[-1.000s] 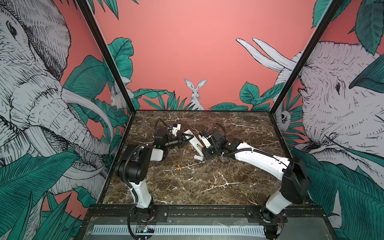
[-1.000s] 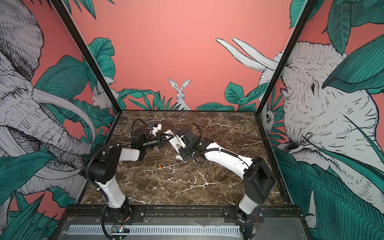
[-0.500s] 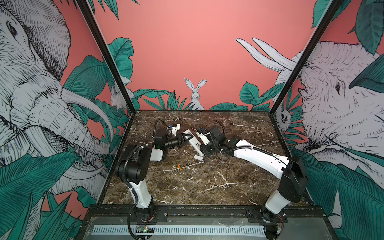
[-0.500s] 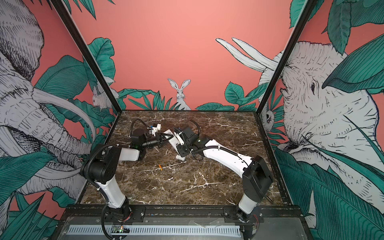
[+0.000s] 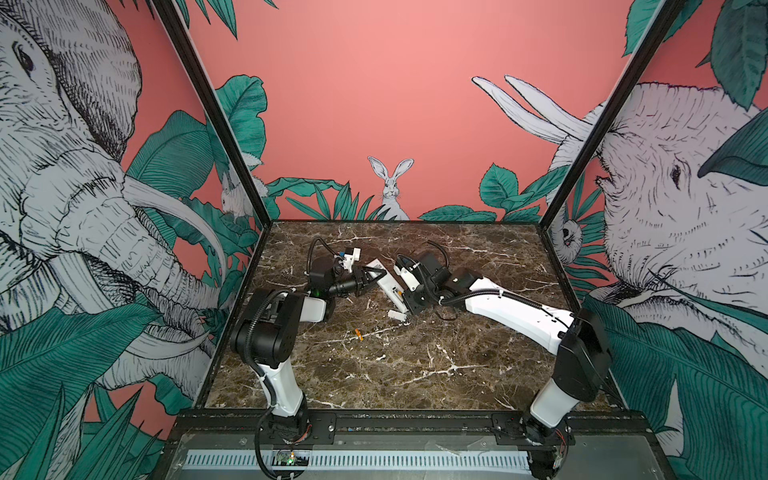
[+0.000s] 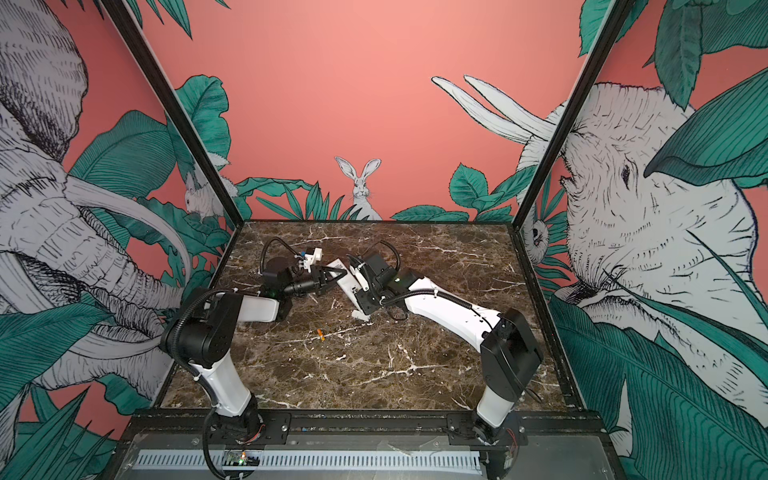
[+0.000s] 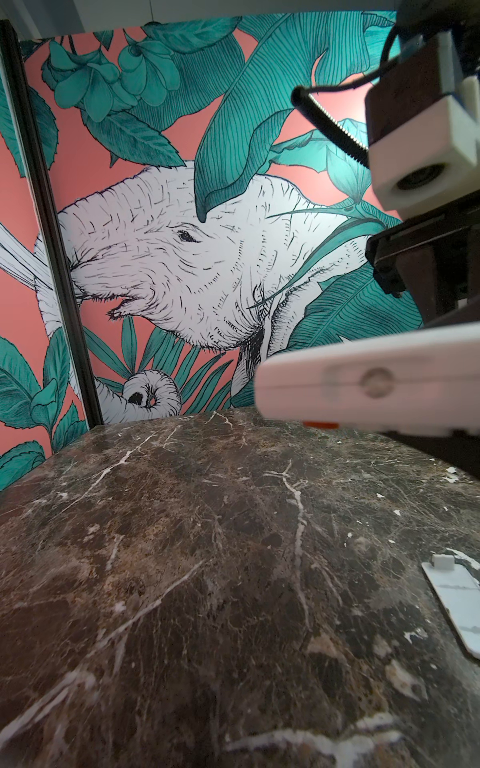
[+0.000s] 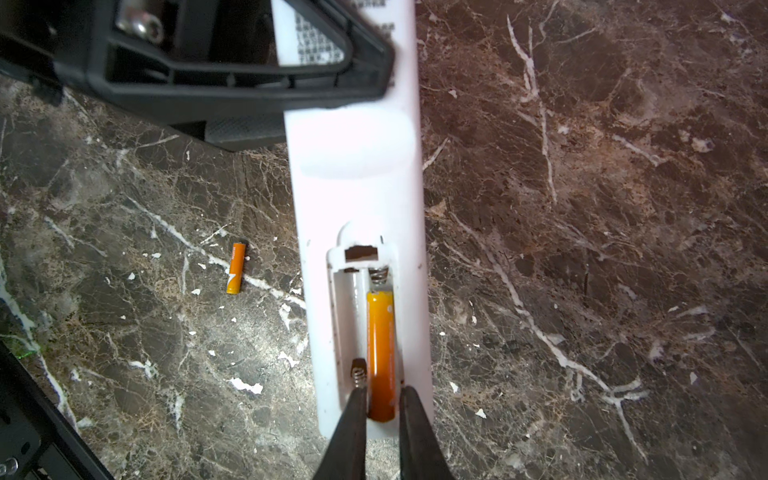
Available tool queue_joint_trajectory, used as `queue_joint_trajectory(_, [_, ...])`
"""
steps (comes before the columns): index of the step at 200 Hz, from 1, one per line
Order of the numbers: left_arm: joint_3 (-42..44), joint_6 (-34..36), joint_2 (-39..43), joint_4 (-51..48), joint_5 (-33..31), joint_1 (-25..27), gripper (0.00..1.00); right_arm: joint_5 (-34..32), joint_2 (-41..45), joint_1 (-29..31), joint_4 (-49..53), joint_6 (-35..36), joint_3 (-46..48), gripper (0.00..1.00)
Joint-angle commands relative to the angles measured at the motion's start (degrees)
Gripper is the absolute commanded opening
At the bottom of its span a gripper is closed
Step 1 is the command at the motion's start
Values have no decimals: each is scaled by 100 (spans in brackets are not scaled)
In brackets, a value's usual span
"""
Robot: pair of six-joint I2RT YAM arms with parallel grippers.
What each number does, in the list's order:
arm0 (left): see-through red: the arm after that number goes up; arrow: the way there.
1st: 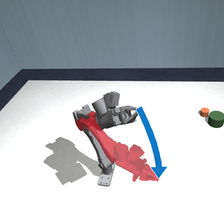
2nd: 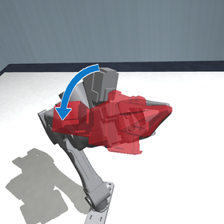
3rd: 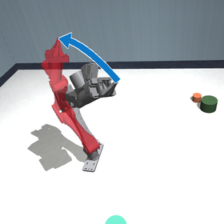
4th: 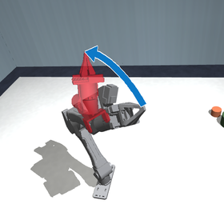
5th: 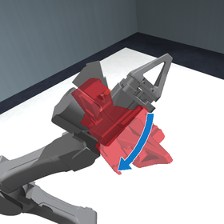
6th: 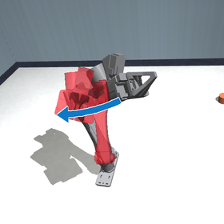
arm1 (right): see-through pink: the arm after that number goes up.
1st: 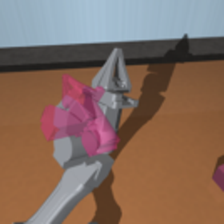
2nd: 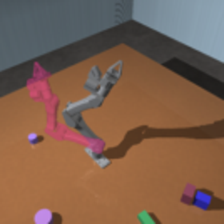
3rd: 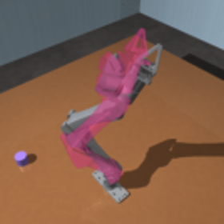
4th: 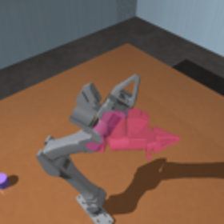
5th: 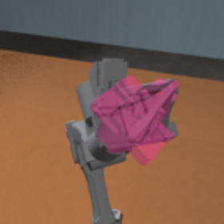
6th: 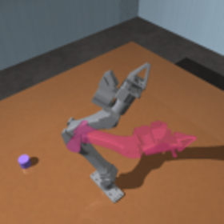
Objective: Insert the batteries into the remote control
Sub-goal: 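Press the battery down into the compartment with the right gripper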
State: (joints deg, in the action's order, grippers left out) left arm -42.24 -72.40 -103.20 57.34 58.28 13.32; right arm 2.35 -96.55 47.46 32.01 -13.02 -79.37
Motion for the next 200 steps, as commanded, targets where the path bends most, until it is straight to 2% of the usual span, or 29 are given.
queue_joint_trajectory(1, [54,16,146,187,140,-41,0,20,-85,-52,16,82,-79,15])
queue_joint_trajectory(70, [58,20,162,179,155,-53,0,137,-205,-78,-19,129,-113,11])
queue_joint_trajectory(200, [58,-20,233,225,202,-51,0,363,-583,-88,-54,185,-302,11])
